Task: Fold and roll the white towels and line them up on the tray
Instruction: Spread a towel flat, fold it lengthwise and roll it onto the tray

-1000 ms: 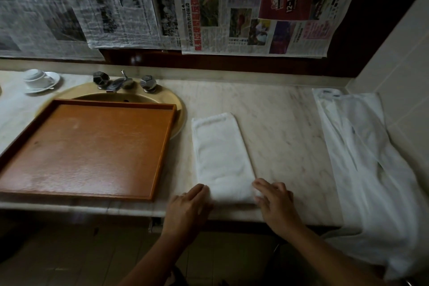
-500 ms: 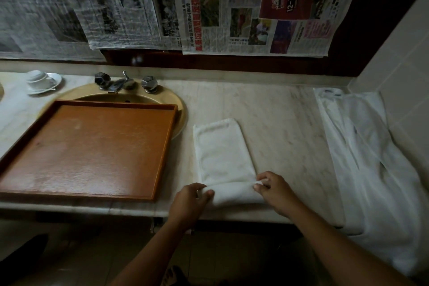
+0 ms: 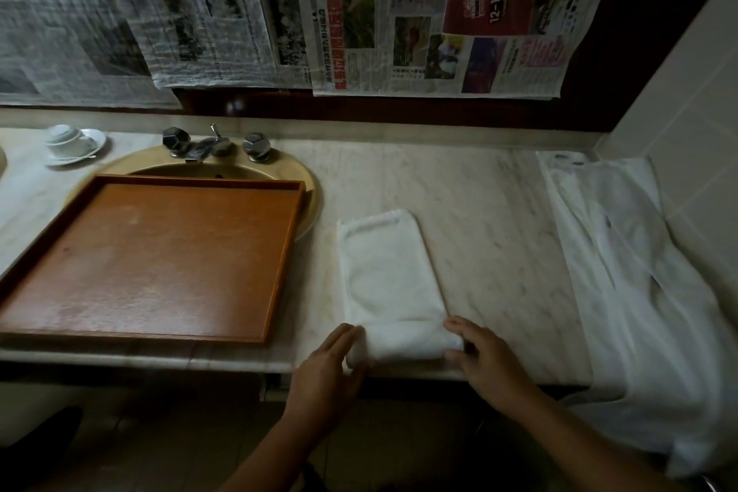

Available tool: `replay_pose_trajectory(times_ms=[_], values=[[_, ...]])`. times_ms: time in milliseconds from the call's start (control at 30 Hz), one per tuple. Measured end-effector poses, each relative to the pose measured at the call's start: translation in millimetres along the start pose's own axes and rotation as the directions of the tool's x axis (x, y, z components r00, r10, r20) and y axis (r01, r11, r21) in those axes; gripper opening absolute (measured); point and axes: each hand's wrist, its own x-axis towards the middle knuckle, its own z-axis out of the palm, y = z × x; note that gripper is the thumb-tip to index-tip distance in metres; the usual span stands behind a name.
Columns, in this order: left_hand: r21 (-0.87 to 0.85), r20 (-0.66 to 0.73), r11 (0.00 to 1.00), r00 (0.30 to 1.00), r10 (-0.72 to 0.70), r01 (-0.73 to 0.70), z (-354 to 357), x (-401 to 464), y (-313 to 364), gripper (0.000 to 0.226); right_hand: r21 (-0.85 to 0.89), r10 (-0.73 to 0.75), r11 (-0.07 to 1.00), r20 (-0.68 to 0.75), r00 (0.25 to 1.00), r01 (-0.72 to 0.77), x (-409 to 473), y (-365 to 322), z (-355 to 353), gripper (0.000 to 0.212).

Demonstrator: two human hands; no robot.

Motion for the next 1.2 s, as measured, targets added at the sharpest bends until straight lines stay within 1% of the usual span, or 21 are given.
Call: replay_pose_trajectory(times_ms=[67, 167, 233, 333, 400, 433, 467, 500, 533, 567, 600, 633, 667, 700, 767, 833, 867, 933, 1000, 1100, 1200], values=[[-0.127, 0.043, 0.987, 0.995, -0.093, 0.098, -1.7, 0.8, 0.9, 0.045, 0.087, 0.075, 0.993, 0.027, 0.997, -0.077, 3.8, -3.6, -1.9, 0.038], [-0.281, 0.153, 0.916, 0.956, -0.251, 0.285, -3.7, 13.2, -1.5, 0.038, 0.141, 0.142, 0.979, 0.060, 0.988, -0.150, 14.8, -10.0, -5.5, 0.028], [-0.306, 0.179, 0.890, 0.939, -0.293, 0.337, -4.8, 25.1, -3.2, 0.035, 0.139, 0.173, 0.974, 0.056, 0.983, -0.179, 22.9, -13.5, -7.6, 0.025], [-0.246, 0.189, 0.895, 0.924, -0.331, 0.371, -6.1, 40.6, -5.4, 0.031, 0.143, 0.224, 0.963, 0.042, 0.974, -0.228, 37.0, -17.1, -9.5, 0.019], [-0.273, 0.187, 0.866, 0.906, -0.380, 0.419, -7.9, 46.6, -3.8, 0.026, 0.104, 0.275, 0.955, 0.030, 0.961, -0.277, 45.4, -21.7, -11.2, 0.018], [-0.287, 0.166, 0.858, 0.904, -0.394, 0.426, -8.4, 47.9, -3.0, 0.026, 0.043, 0.295, 0.955, 0.007, 0.955, -0.295, 47.9, -23.9, -11.8, 0.019], [-0.266, 0.126, 0.874, 0.913, -0.388, 0.408, -9.6, 47.9, -0.1, 0.027, -0.051, 0.299, 0.953, -0.028, 0.954, -0.300, 49.0, -26.1, -12.5, 0.019], [-0.211, 0.069, 0.908, 0.932, -0.357, 0.363, -9.7, 47.2, 2.6, 0.028, -0.145, 0.271, 0.949, -0.070, 0.960, -0.279, 48.1, -29.0, -12.3, 0.018], [-0.132, -0.003, 0.947, 0.955, -0.295, 0.292, -9.7, 45.7, 5.1, 0.024, -0.228, 0.218, 0.944, -0.110, 0.970, -0.238, 45.8, -33.0, -11.1, 0.014], [-0.033, -0.075, 0.980, 0.977, -0.199, 0.197, -8.1, 43.6, 5.9, 0.018, -0.299, 0.133, 0.938, -0.148, 0.980, -0.173, 42.7, -34.8, -8.2, 0.007], [0.062, -0.116, 0.993, 0.989, -0.091, 0.099, -6.2, 40.8, 6.2, 0.016, -0.348, 0.031, 0.933, -0.179, 0.983, -0.092, 37.5, -34.4, -4.3, 0.004], [0.145, -0.123, 0.989, 0.992, 0.003, 0.015, -3.5, 37.5, 4.7, 0.021, -0.369, -0.055, 0.929, -0.195, 0.979, -0.022, 31.7, -29.9, 1.0, 0.010], [0.207, -0.104, 0.977, 0.992, 0.071, -0.048, -1.8, 33.6, 2.9, 0.026, -0.361, -0.100, 0.932, -0.204, 0.974, 0.021, 25.4, -23.9, 4.7, 0.016], [0.249, -0.071, 0.964, 0.991, 0.117, -0.096, -1.9, 29.9, 1.8, 0.030, -0.317, -0.090, 0.948, -0.193, 0.977, 0.025, 20.5, -17.8, 6.1, 0.022], [0.303, 0.000, 0.941, 0.988, 0.157, -0.150, -4.2, 23.9, 0.8, 0.031, -0.219, 0.010, 0.975, -0.102, 0.995, -0.033, 12.7, -7.6, 4.5, 0.035], [0.294, 0.037, 0.945, 0.989, 0.141, -0.145, -6.1, 18.1, 1.3, 0.038, -0.157, 0.082, 0.984, -0.009, 0.997, -0.082, 9.1, -3.7, 1.2, 0.044], [0.238, 0.057, 0.965, 0.993, 0.100, -0.111, -7.1, 16.2, 2.3, 0.046, -0.120, 0.091, 0.989, 0.006, 0.996, -0.090, 9.1, -4.5, 0.8, 0.043], [0.048, 0.078, 0.999, 0.997, -0.027, 0.024, -7.9, 15.5, 4.6, 0.052, -0.034, 0.106, 0.994, 0.006, 0.994, -0.106, 10.4, -7.1, 0.4, 0.035], [-0.061, 0.105, 0.989, 0.986, -0.129, 0.136, -8.6, 18.0, 3.6, 0.054, 0.019, 0.122, 0.992, 0.020, 0.992, -0.123, 14.0, -9.4, -0.3, 0.027], [-0.107, 0.205, 0.967, 0.956, -0.208, 0.233, -9.3, 25.5, -3.7, 0.055, 0.042, 0.138, 0.989, 0.076, 0.988, -0.142, 24.7, -15.4, -4.1, 0.019], [-0.091, 0.218, 0.963, 0.949, -0.228, 0.253, -10.8, 34.4, -6.5, 0.055, 0.043, 0.201, 0.978, 0.106, 0.974, -0.207, 38.2, -18.1, -5.3, 0.019]])
